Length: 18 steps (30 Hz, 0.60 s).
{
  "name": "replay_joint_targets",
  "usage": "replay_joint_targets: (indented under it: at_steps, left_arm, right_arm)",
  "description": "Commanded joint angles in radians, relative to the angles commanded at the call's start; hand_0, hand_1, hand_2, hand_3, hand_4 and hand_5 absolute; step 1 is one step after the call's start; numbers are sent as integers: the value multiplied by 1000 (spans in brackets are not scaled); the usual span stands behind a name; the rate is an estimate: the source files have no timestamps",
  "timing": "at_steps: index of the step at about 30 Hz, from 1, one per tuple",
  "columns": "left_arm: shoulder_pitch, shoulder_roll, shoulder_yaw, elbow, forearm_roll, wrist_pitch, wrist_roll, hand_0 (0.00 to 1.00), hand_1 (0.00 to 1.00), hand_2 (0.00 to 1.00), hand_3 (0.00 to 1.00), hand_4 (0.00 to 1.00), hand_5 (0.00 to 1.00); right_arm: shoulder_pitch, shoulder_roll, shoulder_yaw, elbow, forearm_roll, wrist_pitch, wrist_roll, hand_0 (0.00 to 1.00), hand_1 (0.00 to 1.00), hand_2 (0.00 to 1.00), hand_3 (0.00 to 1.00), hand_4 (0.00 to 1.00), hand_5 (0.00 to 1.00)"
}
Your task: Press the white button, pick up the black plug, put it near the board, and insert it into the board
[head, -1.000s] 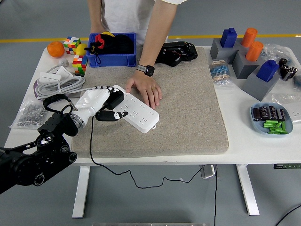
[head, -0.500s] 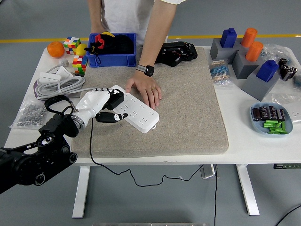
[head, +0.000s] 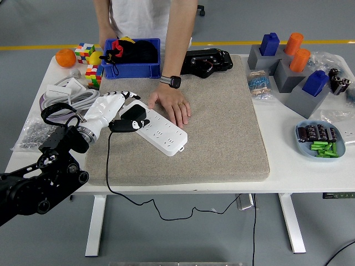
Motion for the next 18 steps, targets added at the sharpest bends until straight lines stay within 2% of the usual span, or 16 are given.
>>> replay_joint_targets:
  at_steps: [5, 14, 18]
  left_arm:
    - [53, -7, -111, -24, 11, 8, -8, 878, 907, 838, 785, 872, 566]
    - [187, -23, -332, -59, -11, 47, -82, 873, 896, 832, 778, 871, 555]
    - [229, -33, -417, -68, -29, 56, -104, 852, 863, 811, 762, 866, 536]
  right_arm:
    - [0, 1, 3, 0, -1, 0, 0, 697, 638, 648, 591, 668, 409]
    - [8, -4, 9, 2, -5, -1, 1, 697, 638, 648, 591, 668, 410]
    - [15, -3, 13, 1, -8, -2, 1, 697, 638, 648, 590, 668, 411]
